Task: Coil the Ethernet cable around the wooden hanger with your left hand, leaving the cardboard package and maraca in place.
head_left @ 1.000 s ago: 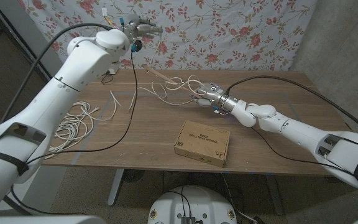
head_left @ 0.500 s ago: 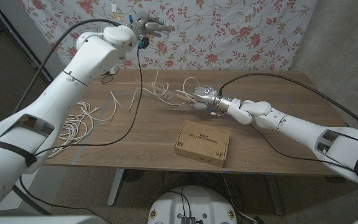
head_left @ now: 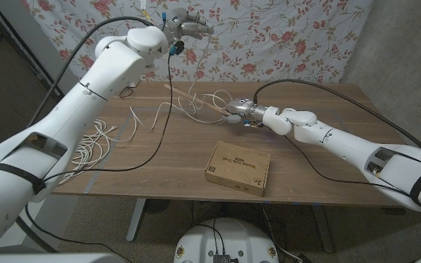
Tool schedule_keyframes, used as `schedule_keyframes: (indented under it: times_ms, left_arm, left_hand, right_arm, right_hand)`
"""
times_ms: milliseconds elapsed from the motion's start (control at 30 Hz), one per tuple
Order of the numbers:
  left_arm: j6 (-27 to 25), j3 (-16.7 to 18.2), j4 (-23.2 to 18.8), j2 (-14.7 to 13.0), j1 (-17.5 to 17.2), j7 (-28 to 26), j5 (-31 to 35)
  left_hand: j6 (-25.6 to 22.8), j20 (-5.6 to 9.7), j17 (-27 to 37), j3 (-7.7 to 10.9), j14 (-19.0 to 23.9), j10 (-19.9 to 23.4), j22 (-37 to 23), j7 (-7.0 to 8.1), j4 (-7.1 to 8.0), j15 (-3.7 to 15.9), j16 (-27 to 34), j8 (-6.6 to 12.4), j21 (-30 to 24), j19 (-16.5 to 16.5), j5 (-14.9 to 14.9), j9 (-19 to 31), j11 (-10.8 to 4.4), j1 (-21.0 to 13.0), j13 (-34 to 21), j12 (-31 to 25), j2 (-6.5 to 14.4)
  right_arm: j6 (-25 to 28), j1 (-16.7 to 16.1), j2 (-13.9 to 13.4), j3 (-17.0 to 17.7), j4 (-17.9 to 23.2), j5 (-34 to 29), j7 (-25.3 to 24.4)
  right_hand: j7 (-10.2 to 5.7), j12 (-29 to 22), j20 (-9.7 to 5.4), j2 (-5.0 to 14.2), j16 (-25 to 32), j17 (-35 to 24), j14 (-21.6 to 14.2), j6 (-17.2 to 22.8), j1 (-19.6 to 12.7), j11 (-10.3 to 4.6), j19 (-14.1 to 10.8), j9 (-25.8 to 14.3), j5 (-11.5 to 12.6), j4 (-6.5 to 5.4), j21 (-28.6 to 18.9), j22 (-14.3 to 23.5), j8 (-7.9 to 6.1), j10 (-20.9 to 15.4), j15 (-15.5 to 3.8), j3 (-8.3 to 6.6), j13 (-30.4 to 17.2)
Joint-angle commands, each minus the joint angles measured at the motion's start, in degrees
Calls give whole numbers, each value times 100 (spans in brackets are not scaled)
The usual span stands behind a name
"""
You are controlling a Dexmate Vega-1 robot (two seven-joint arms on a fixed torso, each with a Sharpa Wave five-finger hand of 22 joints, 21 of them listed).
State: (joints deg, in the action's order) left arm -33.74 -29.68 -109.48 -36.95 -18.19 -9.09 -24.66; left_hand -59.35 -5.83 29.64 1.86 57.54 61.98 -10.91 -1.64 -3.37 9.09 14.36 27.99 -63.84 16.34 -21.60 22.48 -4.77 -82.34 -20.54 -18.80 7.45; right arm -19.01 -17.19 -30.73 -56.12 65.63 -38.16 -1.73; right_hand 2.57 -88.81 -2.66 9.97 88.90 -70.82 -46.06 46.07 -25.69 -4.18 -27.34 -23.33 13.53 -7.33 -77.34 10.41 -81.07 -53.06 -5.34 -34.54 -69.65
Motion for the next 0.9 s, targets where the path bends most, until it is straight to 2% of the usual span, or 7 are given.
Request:
schedule_keyframes:
  times_ms: [33, 267, 500, 600, 733, 800, 900]
  left_arm:
    - [470, 51, -70, -20, -161, 536, -204]
    - [967, 169, -126, -40, -371, 706, -302]
    - [1560, 270, -82, -100, -615, 969, -394]
    - [1791, 232, 6, -160, -636, 1186, -362]
    - [2050, 103, 133, -289, -559, 1545, -182]
    - [2165, 28, 183, -362, -506, 1727, -55]
    - [2316, -68, 173, -470, -472, 1893, 188]
  left_hand:
    - [12, -11, 20, 26, 20, 363, -21, 4, 46, 314, -35, -29, -33, -24, -19, 25, -319, -34, -2243, -30, 91]
    - [-7, -13, 29, 28, 12, 367, -20, 16, 52, 328, -41, -42, -37, -37, -10, 13, -319, -39, -2226, -11, 97]
    - [-5, -3, 28, 17, 17, 376, -19, 20, 74, 334, -48, -56, -44, -38, 0, 10, -331, -16, -2227, -6, 92]
    - [-11, 7, 27, 15, 20, 372, -18, 18, 82, 342, -50, -64, -46, -38, 3, -1, -333, -9, -2236, -6, 94]
    - [-37, 19, 23, 5, 8, 382, -16, 46, 92, 370, -65, -88, -47, -46, 8, -42, -347, 1, -2188, 27, 82]
    - [-35, 24, 29, 8, -2, 380, -15, 51, 88, 365, -66, -99, -47, -49, 9, -54, -353, -10, -2186, 32, 84]
    - [-40, 57, 37, 7, -11, 387, -13, 44, 93, 381, -68, -117, -43, -62, 11, -79, -358, -10, -2161, 49, 88]
  right_arm:
    - [-31, 141, 270, 344, -509, 1316, 852]
    - [-135, 222, 411, 597, -985, 2167, 1154]
    - [-91, 230, 393, 729, -1106, 2573, 1226]
    - [-24, 234, 355, 755, -1058, 2679, 1299]
    - [262, 210, 188, 745, -651, 2634, 1435]
    - [226, 206, 203, 828, -688, 2870, 1580]
    - [239, 179, 156, 892, -612, 2922, 1510]
  right_hand:
    - [37, -29, -223, 28, 32, -18, -65, 44, -35, -31, -64, -9, 21, 18, -44, 16, -49, -125, -642, -19, -13]
    - [52, -90, -202, 38, 32, -18, -85, 61, -54, -15, -104, 3, 12, 22, -71, 20, -53, -147, -637, -39, -89]
    - [61, -80, -189, 38, 36, -19, -100, 70, -71, 18, -102, 1, 0, 29, -86, 23, -63, -175, -633, -49, -60]
    - [71, -95, -185, 40, 38, -20, -107, 70, -76, 15, -105, -2, -4, 31, -92, 23, -67, -192, -634, -52, -79]
    - [85, -105, -182, 41, 38, -21, -104, 71, -85, 8, -100, -1, -13, 34, -102, 25, -70, -177, -627, -57, -100]
    - [76, -108, -182, 39, 36, -22, -93, 57, -88, 24, -91, -29, -17, 35, -105, 25, -85, -170, -622, -57, -105]
    - [92, -109, -179, 40, 37, -21, -91, 69, -93, 20, -88, 2, -22, 35, -111, 25, -69, -148, -624, -58, -108]
